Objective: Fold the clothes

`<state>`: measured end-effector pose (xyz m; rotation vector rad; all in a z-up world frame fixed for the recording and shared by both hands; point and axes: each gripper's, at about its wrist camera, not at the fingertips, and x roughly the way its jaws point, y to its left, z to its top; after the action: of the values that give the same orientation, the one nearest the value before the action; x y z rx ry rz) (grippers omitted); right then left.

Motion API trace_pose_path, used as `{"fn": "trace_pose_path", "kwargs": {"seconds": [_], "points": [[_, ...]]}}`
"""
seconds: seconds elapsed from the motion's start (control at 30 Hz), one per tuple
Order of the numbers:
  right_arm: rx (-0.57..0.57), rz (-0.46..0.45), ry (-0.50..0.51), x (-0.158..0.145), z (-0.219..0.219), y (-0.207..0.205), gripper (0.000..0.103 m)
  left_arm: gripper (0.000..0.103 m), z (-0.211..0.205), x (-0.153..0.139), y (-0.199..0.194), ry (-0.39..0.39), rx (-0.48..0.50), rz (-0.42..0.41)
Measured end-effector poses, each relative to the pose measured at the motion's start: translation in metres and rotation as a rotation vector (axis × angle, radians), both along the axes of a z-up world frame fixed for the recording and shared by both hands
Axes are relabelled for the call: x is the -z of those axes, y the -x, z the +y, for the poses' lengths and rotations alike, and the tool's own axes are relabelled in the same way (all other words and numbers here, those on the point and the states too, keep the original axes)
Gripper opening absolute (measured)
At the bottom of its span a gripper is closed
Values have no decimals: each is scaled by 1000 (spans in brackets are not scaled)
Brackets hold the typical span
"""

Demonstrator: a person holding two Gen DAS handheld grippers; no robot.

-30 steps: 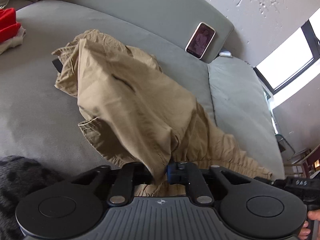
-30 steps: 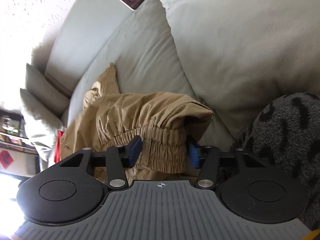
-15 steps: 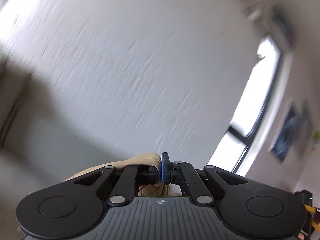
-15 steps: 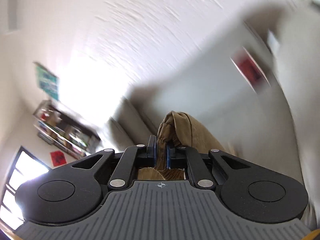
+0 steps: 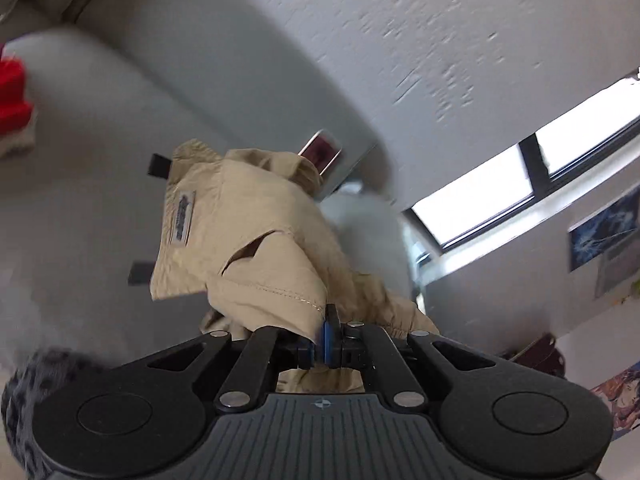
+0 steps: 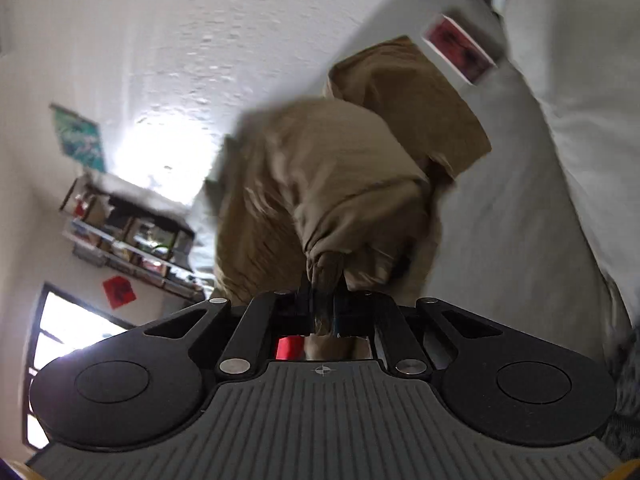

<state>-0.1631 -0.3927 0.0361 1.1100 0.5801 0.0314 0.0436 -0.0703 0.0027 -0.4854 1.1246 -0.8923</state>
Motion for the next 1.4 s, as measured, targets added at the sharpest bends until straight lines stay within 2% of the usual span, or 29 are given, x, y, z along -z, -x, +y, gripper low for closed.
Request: {"fn": "trace_pose_path", "kwargs": {"seconds": [0.03, 0.07, 0.1, 0.13, 0.17, 0.2, 0.23, 0.27, 0.3, 0.33, 0.4, 0.5, 0.57, 0.63, 0.73, 0.8, 0.87, 0.93, 0.97, 1.07, 1.2, 1.27, 1.4], "points": [[8, 49, -42, 20, -1, 0, 9, 10, -5, 21, 4, -57, 16, 63], [15, 98, -84, 41, -2, 1, 9, 23, -6, 32, 8, -89, 26, 100], [23, 146, -126, 61, -3, 1, 10, 31, -2, 33, 12, -97, 29, 109], [31, 195, -167, 82, -4, 1, 21, 36, 2, 34, 15, -105, 31, 117], [38, 244, -209, 102, -5, 2, 26, 41, 6, 35, 18, -113, 34, 126], [48, 275, -222, 109, -7, 6, 45, 45, 10, 36, 22, -121, 36, 135], [60, 297, -222, 109, -10, 12, 68, 48, 14, 37, 25, -129, 38, 143], [71, 320, -221, 110, -13, 17, 73, 57, 18, 38, 29, -137, 41, 152], [90, 322, -210, 106, -12, 30, 74, 64, 22, 39, 32, -145, 43, 161], [113, 316, -192, 99, -13, 44, 73, 65, 26, 40, 36, -153, 45, 170], [196, 296, -137, 83, -18, 79, 73, 65, 34, 42, 43, -169, 50, 187], [351, 245, -72, 53, -29, 138, 79, 65, 45, 46, 53, -193, 57, 213], [432, 206, -73, 42, -33, 168, 81, 66, 53, 48, 60, -208, 62, 231], [454, 188, -98, 37, -37, 184, 81, 66, 59, 49, 65, -210, 68, 247], [422, 199, -104, 41, -41, 183, 83, 73, 49, 52, 62, -189, 39, 213], [354, 217, -107, 57, -36, 162, 83, 73, 36, 63, 62, -232, -13, 200], [251, 229, -108, 78, -25, 138, 75, 73, 16, 79, 67, -256, -31, 196], [156, 244, -95, 100, -13, 114, 58, 73, -5, 93, 72, -277, -30, 191], [141, 257, -70, 106, -10, 106, 56, 74, -14, 98, 73, -297, -23, 179], [123, 299, 16, 116, -6, 90, 56, 76, -30, 106, 73, -329, -14, 142], [98, 355, 130, 128, 0, 69, 66, 81, -31, 108, 67, -357, -79, 97], [86, 383, 187, 135, 3, 59, 67, 82, -34, 111, 62, -381, -109, 86], [17, 387, 255, 144, 5, 37, 71, 85, -46, 119, 53, -410, -122, 44]]}}
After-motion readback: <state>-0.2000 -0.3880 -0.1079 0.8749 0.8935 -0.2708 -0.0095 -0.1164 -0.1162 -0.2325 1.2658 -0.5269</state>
